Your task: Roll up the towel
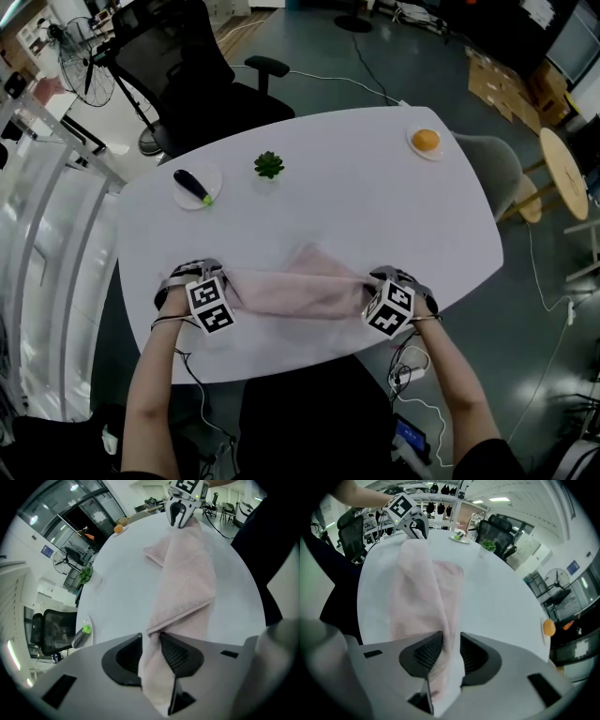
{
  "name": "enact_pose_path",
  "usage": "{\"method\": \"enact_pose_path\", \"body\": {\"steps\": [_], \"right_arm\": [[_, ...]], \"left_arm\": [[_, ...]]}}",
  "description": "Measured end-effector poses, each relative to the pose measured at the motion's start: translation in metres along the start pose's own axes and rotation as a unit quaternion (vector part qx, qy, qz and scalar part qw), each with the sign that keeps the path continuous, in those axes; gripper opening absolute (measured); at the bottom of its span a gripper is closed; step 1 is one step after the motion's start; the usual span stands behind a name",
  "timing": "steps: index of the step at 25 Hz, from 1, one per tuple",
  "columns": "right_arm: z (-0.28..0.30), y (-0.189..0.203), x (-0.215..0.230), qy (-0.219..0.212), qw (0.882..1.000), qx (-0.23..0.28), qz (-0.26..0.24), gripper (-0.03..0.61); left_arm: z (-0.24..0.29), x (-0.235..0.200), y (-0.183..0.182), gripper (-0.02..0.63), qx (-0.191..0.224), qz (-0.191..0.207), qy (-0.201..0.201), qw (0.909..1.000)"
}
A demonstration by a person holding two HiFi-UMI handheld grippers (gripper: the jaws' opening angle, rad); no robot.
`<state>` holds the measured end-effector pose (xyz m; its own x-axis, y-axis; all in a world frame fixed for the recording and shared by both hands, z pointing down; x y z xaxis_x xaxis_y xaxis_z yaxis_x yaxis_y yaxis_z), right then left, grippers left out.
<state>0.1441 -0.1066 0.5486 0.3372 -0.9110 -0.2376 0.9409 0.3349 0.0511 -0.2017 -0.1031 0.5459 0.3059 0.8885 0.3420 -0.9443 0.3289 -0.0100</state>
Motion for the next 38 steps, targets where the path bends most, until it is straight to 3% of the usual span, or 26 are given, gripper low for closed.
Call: {"method": "enact_pose_path", "body": {"steps": [3, 7, 11, 15, 18, 24, 27, 28, 33, 38], "right_arm": [[-0.015, 0.001, 0.006, 0.026, 0.999, 0.022, 0.008, 0.165], [-0.048, 0.008, 0.013, 0.067, 0.996, 0.049, 0.018, 0.166], [-0.074, 0.016, 0.003, 0.093, 0.993, 0.065, 0.017, 0.166], [-0.083, 0.021, -0.024, 0.092, 0.993, 0.070, 0.008, 0.166], [-0.075, 0.025, -0.047, 0.083, 0.994, 0.067, 0.005, 0.166], [-0.035, 0.040, -0.077, 0.076, 0.997, 0.021, -0.013, 0.166], [-0.020, 0.045, -0.082, 0.085, 0.996, 0.005, -0.020, 0.163], [-0.017, 0.045, -0.082, 0.090, 0.996, 0.002, -0.020, 0.153], [-0.013, 0.043, -0.083, 0.113, 0.993, -0.010, -0.038, 0.034], [-0.026, 0.042, -0.081, 0.113, 0.993, -0.004, -0.040, 0.026]], "left_arm": [[-0.013, -0.012, 0.009, 0.207, 0.022, -0.034, 0.002, 0.9992], [-0.043, -0.028, 0.023, 0.222, 0.065, -0.077, -0.003, 0.9949], [-0.070, -0.015, 0.025, 0.221, 0.093, -0.050, -0.008, 0.9944], [-0.078, 0.016, 0.017, 0.221, 0.107, -0.013, 0.012, 0.9941], [-0.067, 0.041, 0.011, 0.219, 0.095, 0.008, 0.027, 0.9951], [-0.030, 0.065, 0.013, 0.189, 0.058, -0.007, 0.043, 0.9974], [-0.019, 0.066, 0.014, 0.125, 0.047, -0.014, 0.027, 0.9984], [-0.017, 0.065, 0.014, 0.089, 0.045, -0.015, 0.019, 0.9987], [-0.013, 0.061, 0.010, 0.060, 0.039, -0.007, 0.000, 0.9992], [-0.026, 0.057, 0.014, 0.040, 0.050, -0.003, 0.001, 0.9987]]}}
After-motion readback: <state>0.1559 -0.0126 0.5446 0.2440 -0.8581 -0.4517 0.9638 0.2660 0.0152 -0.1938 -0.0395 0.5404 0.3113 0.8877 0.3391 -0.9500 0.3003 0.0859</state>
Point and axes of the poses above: the fingertips, and each gripper's own axes: z forward along the fingers, x to its right, y out of its underside, the point moved 7 cm from there along -z, backward along the fingers, and after that the axes turned 11 degrees about -x, right-handed, at the moved point
